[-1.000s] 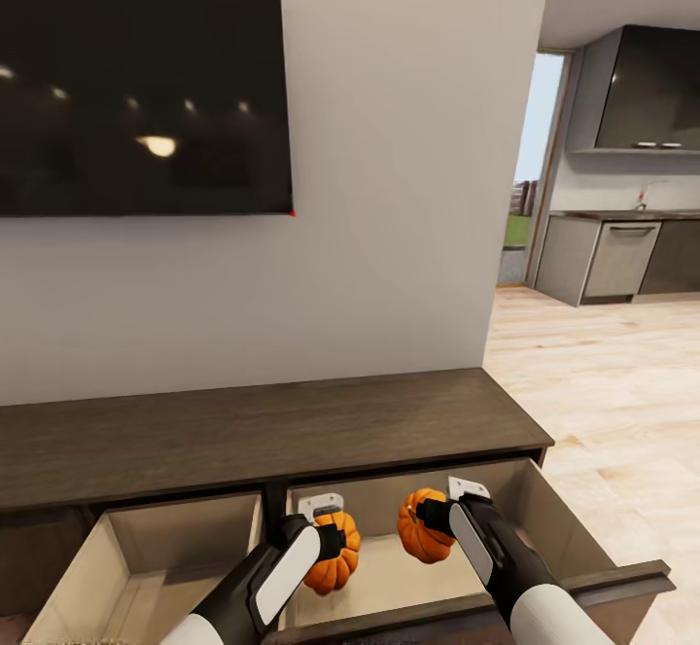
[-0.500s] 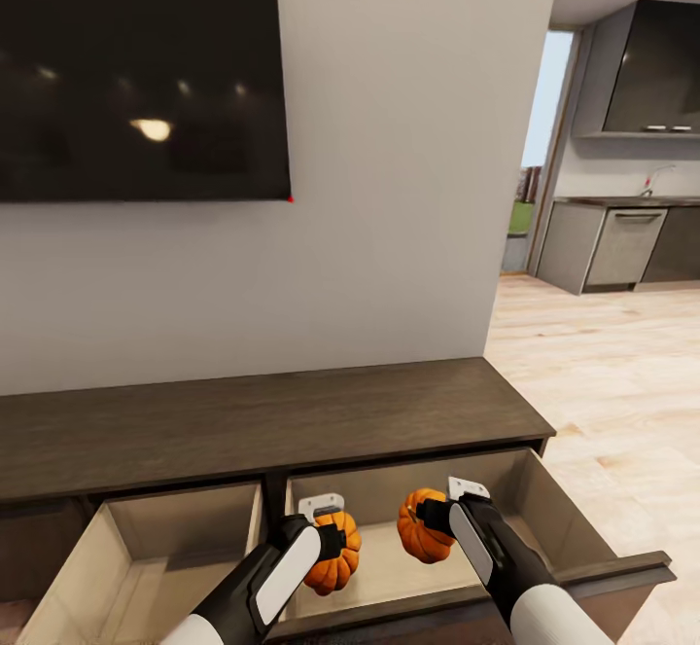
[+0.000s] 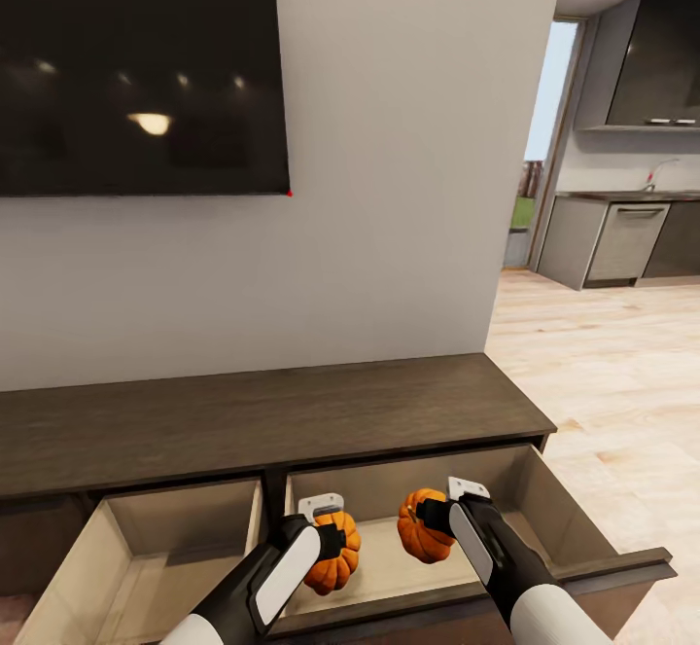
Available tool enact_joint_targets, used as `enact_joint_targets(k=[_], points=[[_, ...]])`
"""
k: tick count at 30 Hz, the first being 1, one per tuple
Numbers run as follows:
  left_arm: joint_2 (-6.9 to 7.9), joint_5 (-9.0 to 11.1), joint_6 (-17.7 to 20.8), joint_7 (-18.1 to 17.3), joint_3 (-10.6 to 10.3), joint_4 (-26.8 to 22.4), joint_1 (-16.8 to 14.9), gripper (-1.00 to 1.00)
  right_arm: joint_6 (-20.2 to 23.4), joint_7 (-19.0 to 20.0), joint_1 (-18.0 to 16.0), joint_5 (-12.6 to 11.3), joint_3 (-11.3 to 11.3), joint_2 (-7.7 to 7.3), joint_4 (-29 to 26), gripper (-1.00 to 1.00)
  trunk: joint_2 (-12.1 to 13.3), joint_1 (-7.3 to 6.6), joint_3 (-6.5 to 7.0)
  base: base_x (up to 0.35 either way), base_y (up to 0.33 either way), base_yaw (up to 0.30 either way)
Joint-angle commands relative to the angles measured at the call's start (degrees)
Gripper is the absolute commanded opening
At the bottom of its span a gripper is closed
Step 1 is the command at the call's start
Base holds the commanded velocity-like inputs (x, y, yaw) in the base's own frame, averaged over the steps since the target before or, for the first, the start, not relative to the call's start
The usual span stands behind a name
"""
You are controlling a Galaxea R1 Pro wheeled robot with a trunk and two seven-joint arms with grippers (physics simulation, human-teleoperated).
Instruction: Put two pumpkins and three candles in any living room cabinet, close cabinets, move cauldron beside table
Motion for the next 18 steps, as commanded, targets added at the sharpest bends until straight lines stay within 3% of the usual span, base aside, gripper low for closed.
enact_joint_targets(k=[1, 3, 4, 18], points=[[0.03, 0.55, 0.04, 0.54, -0.16, -0.08, -0.05, -1.00, 0.16, -0.60, -0.03, -0.61, 0.24, -0.03, -0.09, -1.00, -0.03, -0.01, -0.06, 0.000, 0.000, 0.000], [0.04, 0.53, 0.03, 0.54, -0.14, -0.08, -0.03, -1.00, 0.16, -0.60, -0.03, -0.61, 0.24, -0.03, -0.09, -1.00, -0.03, -0.01, -0.06, 0.000, 0.000, 0.000], [0.04, 0.56, 0.03, 0.54, -0.15, -0.08, -0.02, 1.00, 0.16, -0.60, -0.03, -0.61, 0.24, -0.03, -0.09, -1.00, -0.03, -0.01, -0.06, 0.000, 0.000, 0.000], [0.12, 0.51, 0.03, 0.54, -0.19, -0.16, 0.00, 1.00, 0.23, -0.60, -0.03, -0.61, 0.27, -0.03, -0.05, -1.00, -0.03, -0.01, -0.06, 0.000, 0.000, 0.000]])
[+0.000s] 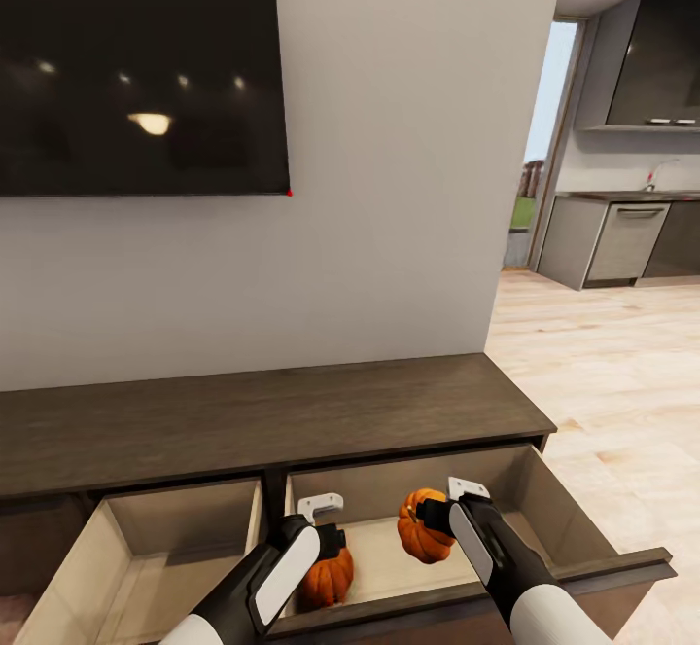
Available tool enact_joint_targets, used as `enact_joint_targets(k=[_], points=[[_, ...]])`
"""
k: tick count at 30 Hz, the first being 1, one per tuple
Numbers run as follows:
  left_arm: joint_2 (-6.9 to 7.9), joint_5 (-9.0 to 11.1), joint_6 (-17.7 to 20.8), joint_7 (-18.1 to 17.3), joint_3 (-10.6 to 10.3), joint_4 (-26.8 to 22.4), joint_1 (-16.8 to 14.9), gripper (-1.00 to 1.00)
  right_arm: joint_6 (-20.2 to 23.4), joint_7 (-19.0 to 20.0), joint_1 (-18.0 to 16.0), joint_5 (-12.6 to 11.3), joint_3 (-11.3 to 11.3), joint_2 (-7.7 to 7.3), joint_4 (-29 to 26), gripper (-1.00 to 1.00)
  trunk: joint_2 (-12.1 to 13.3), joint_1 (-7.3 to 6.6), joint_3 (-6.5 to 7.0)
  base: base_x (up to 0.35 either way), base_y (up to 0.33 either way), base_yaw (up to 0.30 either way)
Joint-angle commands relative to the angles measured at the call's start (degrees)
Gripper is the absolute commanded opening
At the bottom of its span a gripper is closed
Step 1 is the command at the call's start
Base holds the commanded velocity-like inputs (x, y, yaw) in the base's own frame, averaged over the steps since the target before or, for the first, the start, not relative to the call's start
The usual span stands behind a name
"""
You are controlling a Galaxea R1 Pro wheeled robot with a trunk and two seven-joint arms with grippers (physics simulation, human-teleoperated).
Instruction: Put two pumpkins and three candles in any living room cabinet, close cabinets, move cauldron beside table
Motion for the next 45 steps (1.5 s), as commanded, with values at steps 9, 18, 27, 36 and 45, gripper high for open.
enact_joint_targets(k=[9, 18, 27, 36, 45], points=[[0.03, 0.53, 0.07, 0.53, -0.17, -0.08, -0.05, 1.00, 0.40, -0.65, -0.03, -0.70, 0.22, -0.03, -0.02, -1.00, -0.03, -0.01, -0.06, 0.000, 0.000, 0.000], [0.34, 0.54, 0.10, 0.27, -0.10, -2.43, -0.05, 1.00, 0.52, -0.70, -0.03, -0.79, 0.21, -0.03, 0.12, -1.00, -0.03, -0.01, -0.06, 0.000, 0.000, 0.000], [2.63, 1.44, 0.84, 0.08, 0.00, -17.17, 0.65, 1.00, 0.52, -0.68, -0.03, -0.86, 0.21, -0.03, 0.13, -1.00, -0.03, -0.01, -0.06, 0.000, 0.000, 0.000], [6.54, 5.07, 3.74, 0.01, 0.45, -29.12, 2.49, 1.00, 0.52, -0.68, -0.03, -0.85, 0.21, -0.11, 0.14, -1.00, -0.11, 0.14, -1.39, 0.000, 0.000, 0.000], [10.36, 15.98, 9.51, -0.45, 0.10, -34.86, 2.68, 1.00, 0.52, -0.69, -0.03, -0.86, 0.21, -0.11, 0.13, -1.00, -0.20, 0.32, -2.94, 0.000, 0.000, 0.000]])
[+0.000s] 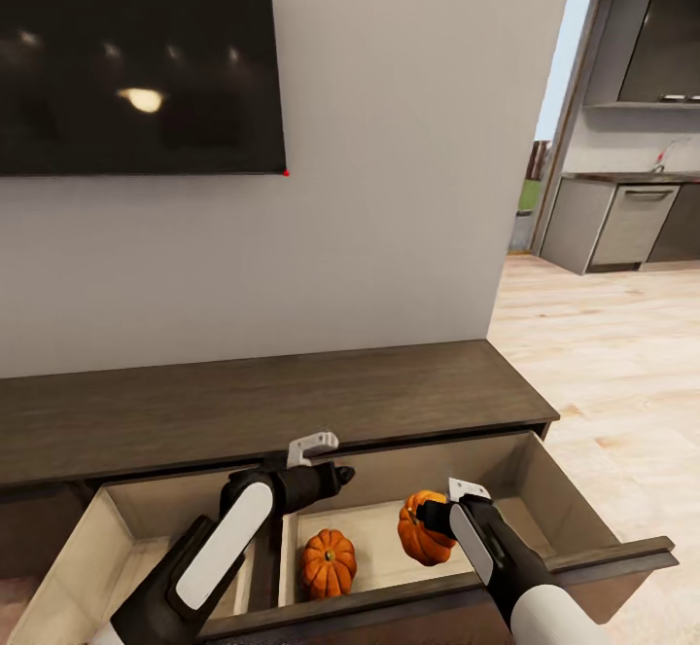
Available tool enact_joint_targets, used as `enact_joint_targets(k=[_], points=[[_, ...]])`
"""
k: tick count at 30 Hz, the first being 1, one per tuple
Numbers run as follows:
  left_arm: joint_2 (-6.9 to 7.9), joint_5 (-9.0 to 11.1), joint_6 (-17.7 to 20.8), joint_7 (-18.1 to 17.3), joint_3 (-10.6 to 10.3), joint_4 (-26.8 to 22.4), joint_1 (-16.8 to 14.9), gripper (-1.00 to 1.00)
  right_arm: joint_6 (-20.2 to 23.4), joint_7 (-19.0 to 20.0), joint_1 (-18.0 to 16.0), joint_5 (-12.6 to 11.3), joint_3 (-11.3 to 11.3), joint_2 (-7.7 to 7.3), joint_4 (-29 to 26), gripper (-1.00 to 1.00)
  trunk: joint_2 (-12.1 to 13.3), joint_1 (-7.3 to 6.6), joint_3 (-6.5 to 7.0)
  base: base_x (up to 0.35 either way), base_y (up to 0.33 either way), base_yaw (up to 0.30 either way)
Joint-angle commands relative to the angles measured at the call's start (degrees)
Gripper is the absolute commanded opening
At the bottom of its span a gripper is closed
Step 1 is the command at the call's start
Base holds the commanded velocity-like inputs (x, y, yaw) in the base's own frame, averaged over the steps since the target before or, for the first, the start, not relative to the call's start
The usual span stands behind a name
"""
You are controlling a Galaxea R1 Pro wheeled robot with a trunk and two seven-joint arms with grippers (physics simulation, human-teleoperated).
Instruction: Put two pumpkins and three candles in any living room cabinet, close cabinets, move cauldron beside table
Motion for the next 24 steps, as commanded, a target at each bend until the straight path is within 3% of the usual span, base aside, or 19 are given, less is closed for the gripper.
enact_joint_targets(k=[1, 10, 24], points=[[0.13, 1.07, 0.34, 0.57, -0.11, -0.24, -0.05, 1.00, 0.16, -0.60, -0.02, -0.60, 0.24, -0.04, -0.09, -1.00, -0.03, -0.01, -0.06, 0.000, 0.000, 0.000], [0.26, 1.94, 1.10, 0.43, -0.12, -0.54, -0.05, 1.00, 0.16, -0.60, -0.02, -0.53, 0.24, -0.02, -0.09, -1.00, -0.12, 0.17, -1.61, 0.000, 0.000, 0.000], [0.26, 2.12, 1.11, 0.42, -0.15, -0.47, -0.05, 1.00, 0.13, -0.65, -0.02, -0.51, 0.24, 0.04, -0.09, -1.00, -0.16, 0.25, -2.27, 0.000, 0.000, 0.000]])
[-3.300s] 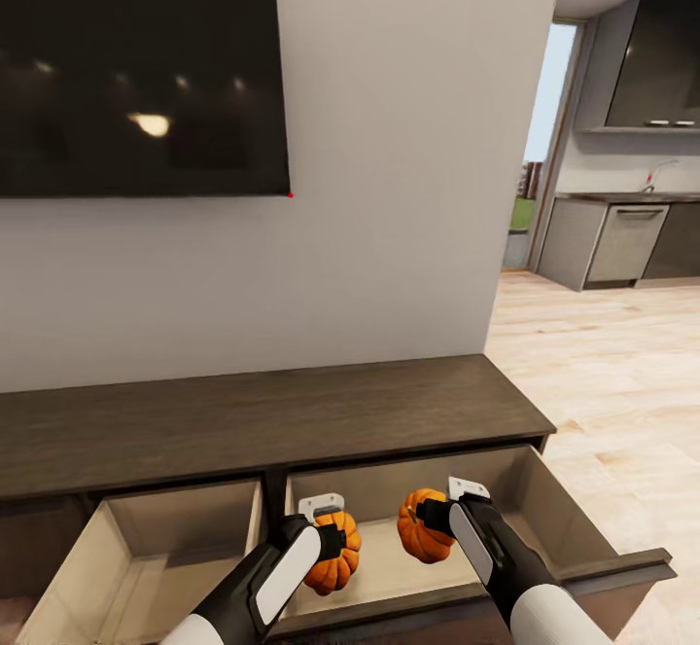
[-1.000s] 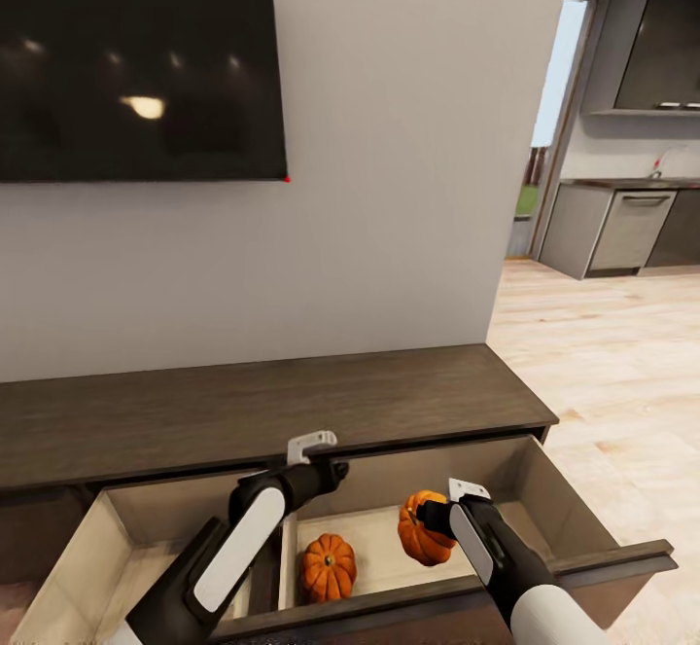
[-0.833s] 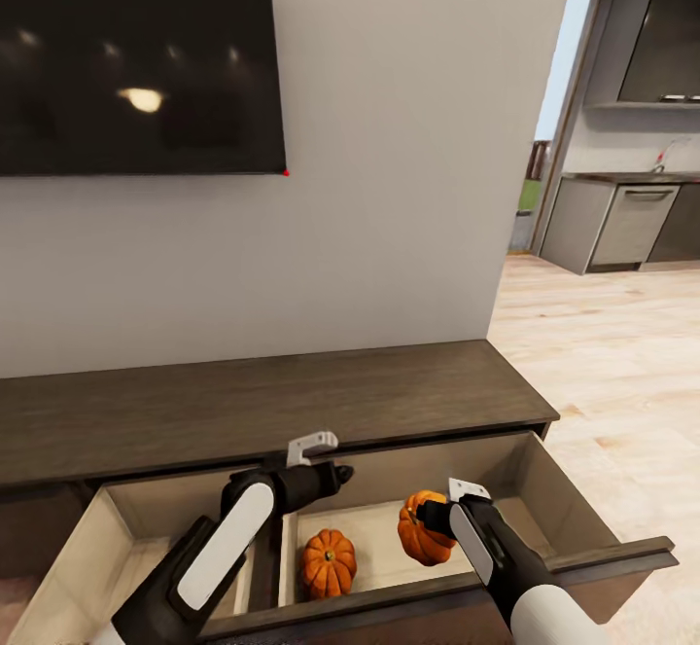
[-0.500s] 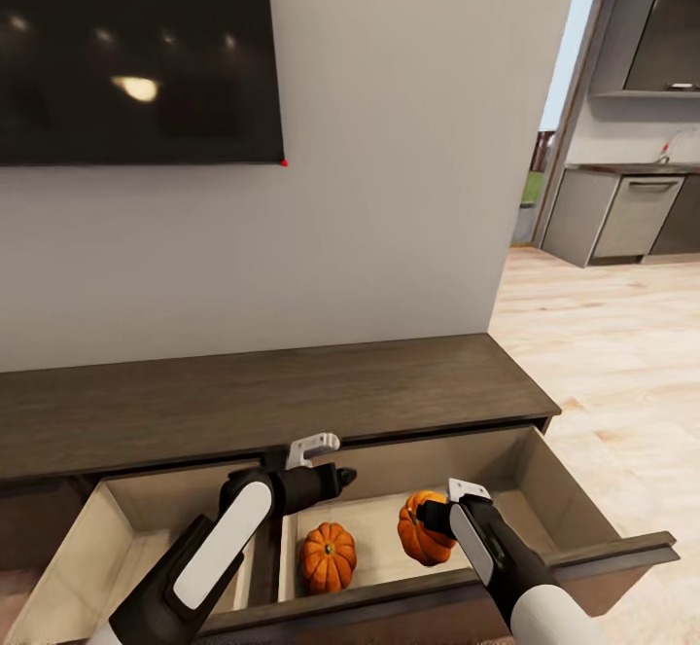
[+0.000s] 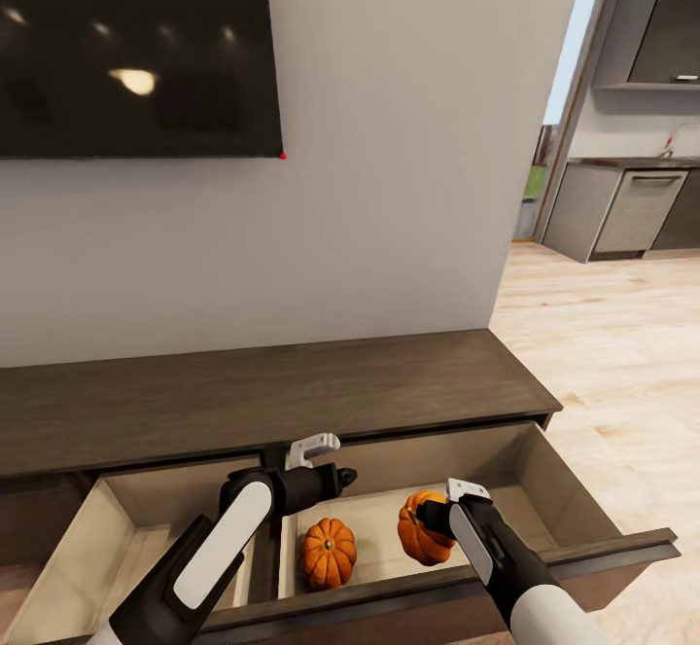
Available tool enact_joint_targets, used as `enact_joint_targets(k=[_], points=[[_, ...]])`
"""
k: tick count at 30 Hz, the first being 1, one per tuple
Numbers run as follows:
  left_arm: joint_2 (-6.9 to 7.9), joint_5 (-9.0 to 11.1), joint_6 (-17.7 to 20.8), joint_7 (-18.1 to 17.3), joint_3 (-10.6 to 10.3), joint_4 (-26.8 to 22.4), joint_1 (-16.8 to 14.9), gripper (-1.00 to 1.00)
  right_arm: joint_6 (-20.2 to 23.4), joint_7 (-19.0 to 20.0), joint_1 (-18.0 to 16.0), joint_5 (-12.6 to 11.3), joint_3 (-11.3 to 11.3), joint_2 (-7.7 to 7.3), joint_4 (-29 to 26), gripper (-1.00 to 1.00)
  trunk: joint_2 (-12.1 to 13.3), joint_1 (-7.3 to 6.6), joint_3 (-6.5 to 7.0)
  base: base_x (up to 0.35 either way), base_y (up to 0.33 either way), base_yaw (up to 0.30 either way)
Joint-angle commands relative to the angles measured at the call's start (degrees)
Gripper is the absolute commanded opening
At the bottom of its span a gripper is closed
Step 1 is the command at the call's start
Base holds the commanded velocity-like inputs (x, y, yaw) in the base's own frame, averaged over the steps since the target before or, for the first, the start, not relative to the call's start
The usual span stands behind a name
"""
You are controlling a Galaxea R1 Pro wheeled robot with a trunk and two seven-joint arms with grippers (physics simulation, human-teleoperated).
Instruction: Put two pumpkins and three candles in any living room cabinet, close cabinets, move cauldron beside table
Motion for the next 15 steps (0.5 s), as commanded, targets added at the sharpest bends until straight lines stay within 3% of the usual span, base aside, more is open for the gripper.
enact_joint_targets(k=[1, 8, 9, 15], points=[[0.05, 0.61, -0.06, 0.61, -0.11, -0.07, -0.05, 1.00, 0.15, -0.60, -0.02, -0.62, 0.24, -0.03, -0.09, -1.00, -0.03, -0.01, -0.06, 0.000, 0.000, 0.000], [0.05, 0.62, -0.06, 0.61, -0.08, -0.07, -0.05, 1.00, 0.18, -0.62, -0.02, -0.62, 0.24, -0.02, -0.09, -1.00, -0.03, -0.01, -0.06, 0.000, 0.000, 0.000], [0.05, 0.62, -0.06, 0.57, -0.08, -0.07, -0.05, 1.00, 0.17, -0.62, -0.02, -0.62, 0.24, -0.02, -0.09, 1.00, -0.03, -0.01, -0.06, 0.000, 0.000, 0.000], [0.05, 0.59, -0.06, 0.61, -0.05, -0.07, -0.05, 1.00, 0.14, -0.62, -0.02, -0.62, 0.24, -0.02, -0.09, 1.00, -0.03, -0.01, -0.06, 0.000, 0.000, 0.000]])
